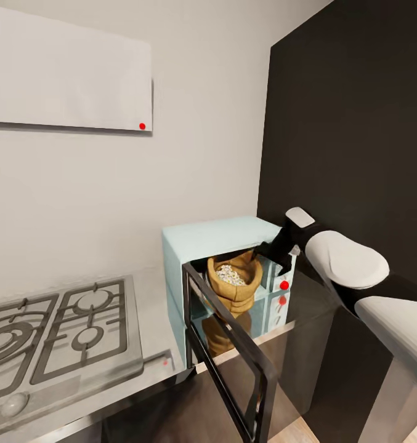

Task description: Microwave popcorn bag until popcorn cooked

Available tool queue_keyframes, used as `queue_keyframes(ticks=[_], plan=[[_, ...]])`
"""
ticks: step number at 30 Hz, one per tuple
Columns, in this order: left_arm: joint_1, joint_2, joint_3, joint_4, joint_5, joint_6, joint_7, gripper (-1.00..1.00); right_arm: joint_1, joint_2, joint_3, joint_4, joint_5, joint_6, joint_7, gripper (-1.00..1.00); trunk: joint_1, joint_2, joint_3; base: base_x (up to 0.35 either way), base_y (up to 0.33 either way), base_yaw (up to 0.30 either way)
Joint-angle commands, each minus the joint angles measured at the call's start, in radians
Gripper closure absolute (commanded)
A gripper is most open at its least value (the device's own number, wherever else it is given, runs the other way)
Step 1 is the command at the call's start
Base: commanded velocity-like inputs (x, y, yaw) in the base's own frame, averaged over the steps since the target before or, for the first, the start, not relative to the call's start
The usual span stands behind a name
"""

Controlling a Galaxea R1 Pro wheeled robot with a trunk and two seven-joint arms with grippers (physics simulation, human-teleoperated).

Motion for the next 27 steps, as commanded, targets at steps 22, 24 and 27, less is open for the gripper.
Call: queue_keyframes(ticks=[22,24,27], plan=[[0.000,-0.001,0.007,-0.001,0.004,0.001,-0.003,-1.00,0.112,-0.168,0.159,-0.289,-0.014,0.004,0.116,-1.00,0.000,-0.001,-0.001,0.000,0.000,0.000],[0.000,-0.001,0.007,-0.001,0.004,0.001,-0.003,-1.00,0.167,-0.174,0.207,-0.324,-0.014,0.004,0.116,-1.00,0.000,-0.001,-0.001,0.000,0.000,0.000],[0.000,0.000,0.007,-0.001,0.004,0.001,-0.003,-1.00,0.253,-0.175,0.277,-0.447,-0.016,0.004,0.118,-1.00,0.000,-0.001,-0.001,0.000,0.000,0.000]])
